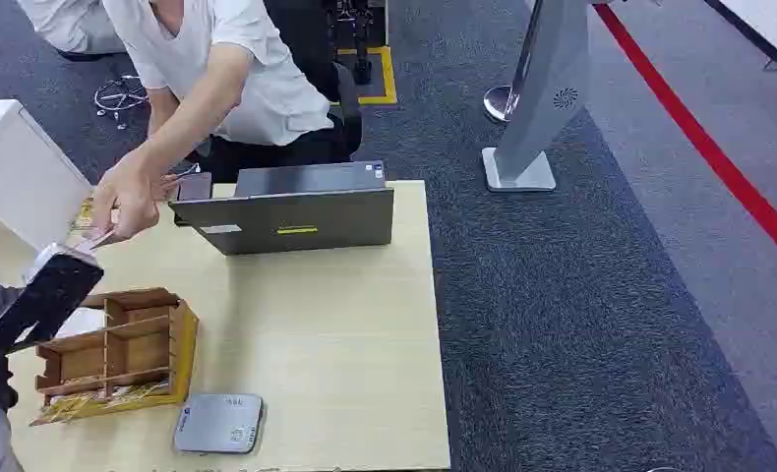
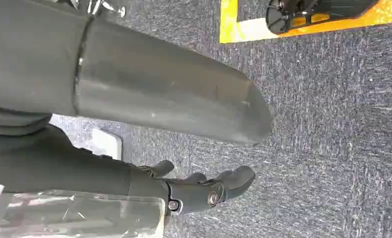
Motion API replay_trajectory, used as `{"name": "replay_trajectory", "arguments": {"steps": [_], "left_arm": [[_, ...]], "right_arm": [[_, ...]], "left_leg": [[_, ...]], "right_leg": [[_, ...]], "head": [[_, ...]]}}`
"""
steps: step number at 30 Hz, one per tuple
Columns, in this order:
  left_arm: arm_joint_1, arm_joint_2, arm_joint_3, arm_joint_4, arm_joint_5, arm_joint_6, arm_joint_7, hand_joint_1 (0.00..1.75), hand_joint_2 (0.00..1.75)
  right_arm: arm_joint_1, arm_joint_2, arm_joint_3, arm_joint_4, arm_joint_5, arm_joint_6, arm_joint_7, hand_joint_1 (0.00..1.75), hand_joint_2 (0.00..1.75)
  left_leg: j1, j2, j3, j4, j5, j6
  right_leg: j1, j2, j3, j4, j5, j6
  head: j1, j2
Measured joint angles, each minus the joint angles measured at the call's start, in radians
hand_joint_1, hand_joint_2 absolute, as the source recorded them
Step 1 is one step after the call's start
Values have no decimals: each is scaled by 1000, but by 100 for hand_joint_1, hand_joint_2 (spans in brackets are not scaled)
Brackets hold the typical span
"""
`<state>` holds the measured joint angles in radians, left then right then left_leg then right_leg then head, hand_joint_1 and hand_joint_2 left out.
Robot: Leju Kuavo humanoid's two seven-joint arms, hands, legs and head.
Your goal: Pass the card to the sensor for recognition and then transmit it.
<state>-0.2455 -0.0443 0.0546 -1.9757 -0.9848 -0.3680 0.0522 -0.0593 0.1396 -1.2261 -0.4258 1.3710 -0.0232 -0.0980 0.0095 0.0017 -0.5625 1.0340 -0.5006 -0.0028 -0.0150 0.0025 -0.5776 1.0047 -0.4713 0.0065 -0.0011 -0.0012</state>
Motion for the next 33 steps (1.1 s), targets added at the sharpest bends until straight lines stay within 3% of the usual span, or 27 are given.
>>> {"name": "replay_trajectory", "arguments": {"steps": [18, 19, 22, 33], "left_arm": [[-206, 146, -183, 134, -427, -320, 252, 0, 175], [-217, 154, -192, 137, -452, -339, 267, 175, 175], [-238, 174, -219, 145, -525, -395, 305, 175, 175], [-241, 185, -228, 148, -550, -428, 301, 175, 175]], "right_arm": [[-24, -66, -4, 90, 54, -27, 0, 0, 0], [-26, -69, -4, 95, 57, -29, 0, 0, 0], [-28, -76, -4, 109, 71, -32, 0, 0, 0], [-29, -90, -4, 126, 71, -34, 0, 0, 0]], "left_leg": [[0, 0, 0, 0, 1, 0], [0, 1, 0, 0, 1, 0], [0, 0, -1, 0, 1, 0], [0, 0, -2, 0, 2, 1]], "right_leg": [[0, 0, 0, 0, 1, 0], [0, 1, 0, 0, 1, 0], [0, 1, 0, 1, 1, 0], [0, -1, -1, 0, 1, 0]], "head": [[0, 0], [0, 0], [0, 0], [0, 0]]}}
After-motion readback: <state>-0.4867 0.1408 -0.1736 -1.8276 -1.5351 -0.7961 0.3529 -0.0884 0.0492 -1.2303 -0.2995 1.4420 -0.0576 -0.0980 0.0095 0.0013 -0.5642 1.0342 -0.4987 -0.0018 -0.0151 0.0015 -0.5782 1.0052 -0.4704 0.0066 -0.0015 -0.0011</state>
